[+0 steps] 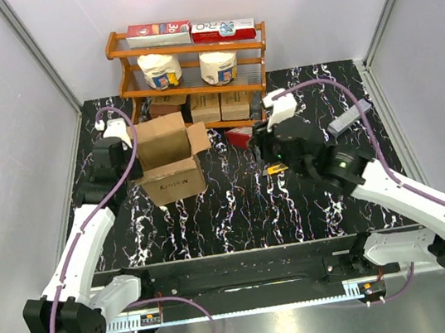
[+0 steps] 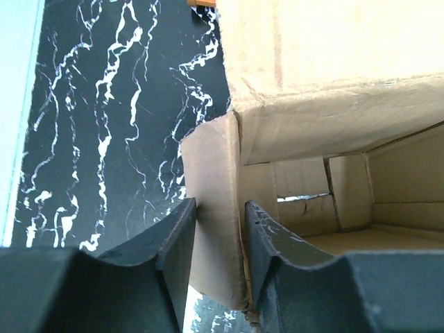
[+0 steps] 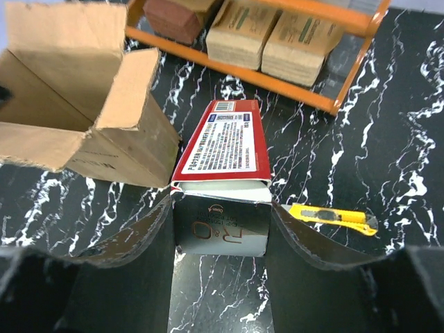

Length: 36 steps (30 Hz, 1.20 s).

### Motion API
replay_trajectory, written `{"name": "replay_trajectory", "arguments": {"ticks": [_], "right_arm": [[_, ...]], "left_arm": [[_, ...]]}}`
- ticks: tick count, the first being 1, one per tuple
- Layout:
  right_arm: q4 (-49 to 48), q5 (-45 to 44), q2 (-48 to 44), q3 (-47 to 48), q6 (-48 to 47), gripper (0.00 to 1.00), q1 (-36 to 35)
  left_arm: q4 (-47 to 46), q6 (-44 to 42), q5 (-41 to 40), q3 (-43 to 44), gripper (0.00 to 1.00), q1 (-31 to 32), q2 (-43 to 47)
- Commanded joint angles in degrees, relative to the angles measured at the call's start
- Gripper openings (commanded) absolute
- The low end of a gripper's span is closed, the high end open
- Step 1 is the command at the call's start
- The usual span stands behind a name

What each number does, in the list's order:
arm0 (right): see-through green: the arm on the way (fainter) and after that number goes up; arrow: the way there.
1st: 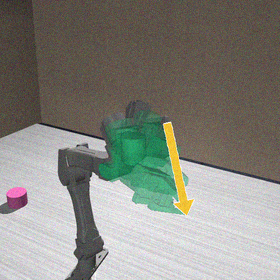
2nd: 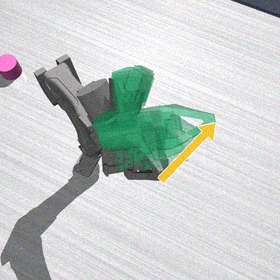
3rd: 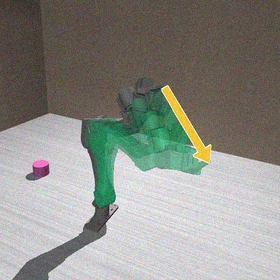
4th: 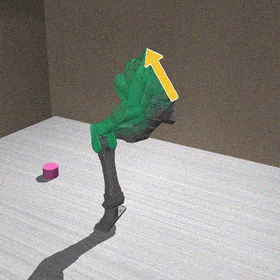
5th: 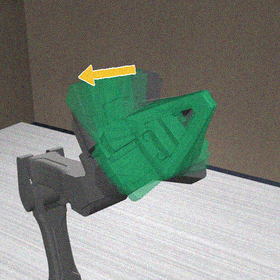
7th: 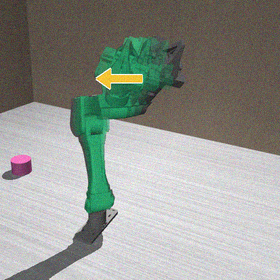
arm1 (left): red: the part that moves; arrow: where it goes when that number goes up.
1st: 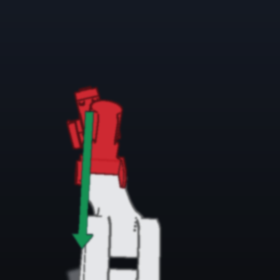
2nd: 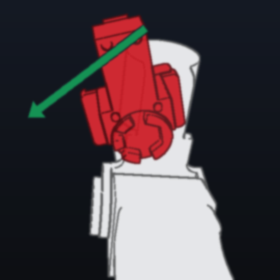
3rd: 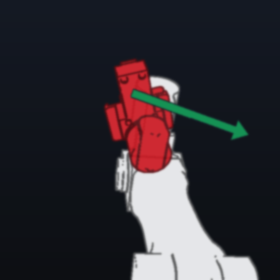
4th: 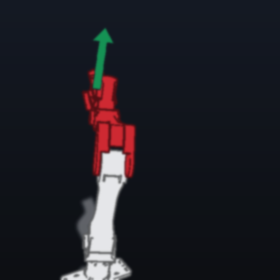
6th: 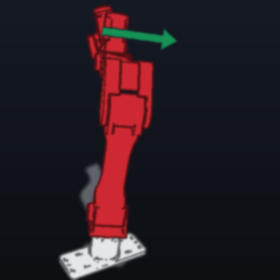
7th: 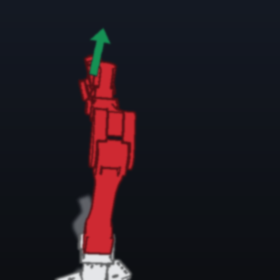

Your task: Unpack the express box

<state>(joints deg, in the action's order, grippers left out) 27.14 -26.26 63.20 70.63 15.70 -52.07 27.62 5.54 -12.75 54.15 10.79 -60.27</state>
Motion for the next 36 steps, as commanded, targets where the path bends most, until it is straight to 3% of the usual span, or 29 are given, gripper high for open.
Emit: {"name": "replay_trajectory", "arguments": {"ticks": [1,9,10,11,15,21,28,36], "right_arm": [[-8.76,0.68,5.95,-1.46,1.44,0.49,0.83],[-17.81,-2.39,13.70,-6.29,4.42,0.45,1.80],[-18.52,-2.65,13.97,-7.16,4.68,0.45,1.80],[-19.83,-2.65,14.06,-9.09,4.77,0.45,1.80],[-23.00,-2.31,15.11,-13.06,3.11,0.46,1.80],[-24.41,-0.99,15.82,-15.34,0.47,0.49,1.80],[-25.64,8.40,15.29,-22.55,5.03,0.59,1.71],[-20.29,15.36,12.48,-25.54,8.73,0.90,1.54]], "left_arm": [[0.42,3.34,1.06,-0.63,0.41,-0.33,1.47],[3.84,4.56,1.86,5.43,0.69,-0.41,3.58],[4.20,4.65,1.94,5.96,0.83,-0.33,4.10],[4.55,4.65,1.94,7.10,0.89,-0.33,4.98],[6.48,5.09,2.12,9.04,0.99,-0.33,7.62],[10.44,4.83,1.06,12.82,0.99,-0.33,11.22],[11.50,6.06,3.43,19.14,0.99,-0.33,8.95],[10.88,5.36,5.72,23.37,0.99,-0.33,6.92]]}}
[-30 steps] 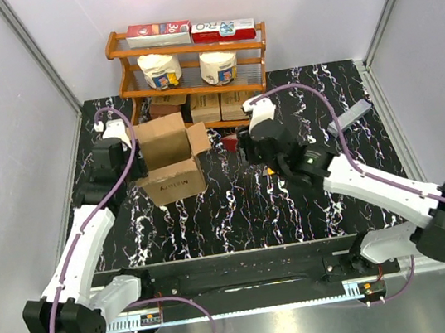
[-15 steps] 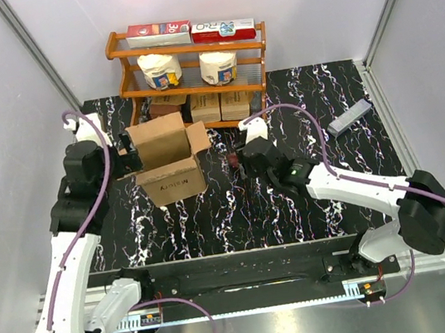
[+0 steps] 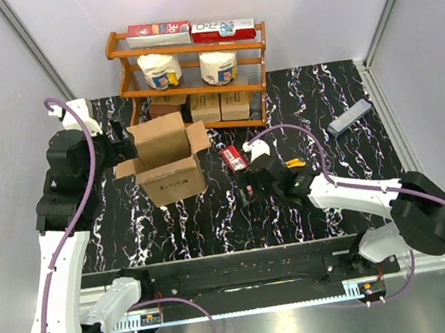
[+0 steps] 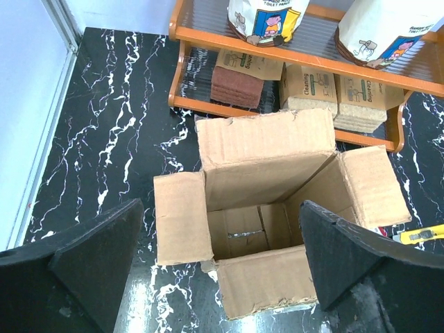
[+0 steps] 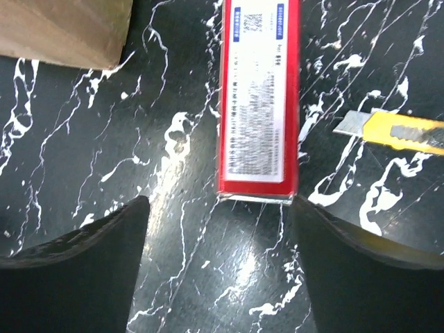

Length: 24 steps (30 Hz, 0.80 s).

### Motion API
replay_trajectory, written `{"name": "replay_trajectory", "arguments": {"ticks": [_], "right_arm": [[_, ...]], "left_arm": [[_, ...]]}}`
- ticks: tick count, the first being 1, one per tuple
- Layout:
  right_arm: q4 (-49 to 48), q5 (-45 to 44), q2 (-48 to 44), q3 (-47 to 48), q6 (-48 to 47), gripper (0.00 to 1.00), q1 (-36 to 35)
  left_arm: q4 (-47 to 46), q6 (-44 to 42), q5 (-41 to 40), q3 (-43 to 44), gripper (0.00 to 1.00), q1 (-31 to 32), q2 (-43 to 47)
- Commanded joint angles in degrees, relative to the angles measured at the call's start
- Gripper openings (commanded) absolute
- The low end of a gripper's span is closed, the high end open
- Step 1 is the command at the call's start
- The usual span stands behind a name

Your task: Unpack the express box

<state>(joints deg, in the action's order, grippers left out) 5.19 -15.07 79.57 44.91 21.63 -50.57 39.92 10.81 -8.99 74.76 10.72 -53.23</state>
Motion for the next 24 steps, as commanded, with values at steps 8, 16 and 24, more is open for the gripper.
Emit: {"name": "replay_trajectory", "arguments": {"ticks": [8,16,24], "right_arm": [[13.07,-3.02,-11.53,5.89,3.51,1.00,0.12],[25.90,-26.53,-19.45,16.42,8.85,1.00,0.29],[37.88,-33.70,-23.13,25.32,9.04,1.00,0.82]], "left_arm": [[-1.60,1.66,8.12,1.35,0.99,-0.26,0.76],[2.35,8.17,2.23,1.62,0.99,-0.26,3.12],[6.30,8.09,0.03,-0.49,0.99,-0.26,9.90]]}}
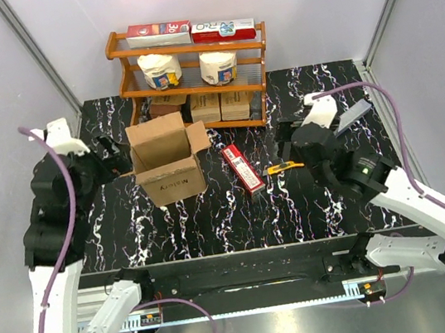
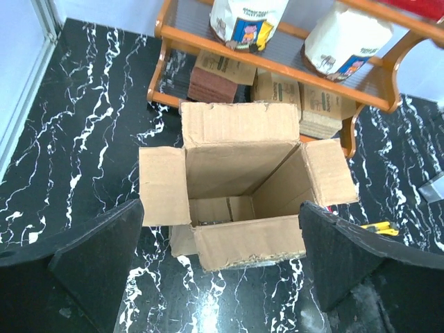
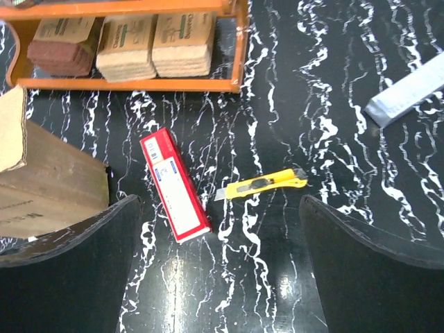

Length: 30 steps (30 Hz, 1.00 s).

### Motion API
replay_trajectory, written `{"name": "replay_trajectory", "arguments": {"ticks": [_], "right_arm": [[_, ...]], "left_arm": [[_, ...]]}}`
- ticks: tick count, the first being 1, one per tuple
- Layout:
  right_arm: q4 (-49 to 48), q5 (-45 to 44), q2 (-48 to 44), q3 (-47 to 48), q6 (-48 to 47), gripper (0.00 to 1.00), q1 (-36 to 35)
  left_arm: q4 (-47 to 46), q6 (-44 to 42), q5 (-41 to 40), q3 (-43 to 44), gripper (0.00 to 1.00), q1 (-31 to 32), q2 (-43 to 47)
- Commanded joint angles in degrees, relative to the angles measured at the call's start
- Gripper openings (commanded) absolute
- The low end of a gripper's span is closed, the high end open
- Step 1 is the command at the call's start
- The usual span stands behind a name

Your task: Unpack the express box

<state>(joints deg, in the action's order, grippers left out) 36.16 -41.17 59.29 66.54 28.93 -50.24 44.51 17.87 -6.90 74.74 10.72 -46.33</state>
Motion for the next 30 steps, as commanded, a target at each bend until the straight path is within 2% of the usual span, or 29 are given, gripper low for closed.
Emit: {"name": "replay_trajectory", "arguments": {"ticks": [1,6,9,30], "right_arm": [[6.90,-8.05,-3.47,4.55,1.75,0.99,0.58],[7.43,-15.06,-5.93,5.00,2.97,1.00,0.49],[7.17,-16.66,-8.04,3.25,4.38,1.00,0.58],[10.77,-15.70,-16.83,1.48,5.61,1.00,0.67]], "left_arm": [[2.24,0.94,-1.98,-1.43,0.99,-0.26,3.95],[1.98,2.08,3.55,-6.09,0.99,-0.26,6.95],[1.98,2.79,3.21,-7.06,0.99,-0.26,8.00],[2.25,2.78,5.58,-7.85,0.99,-0.26,11.25]]}}
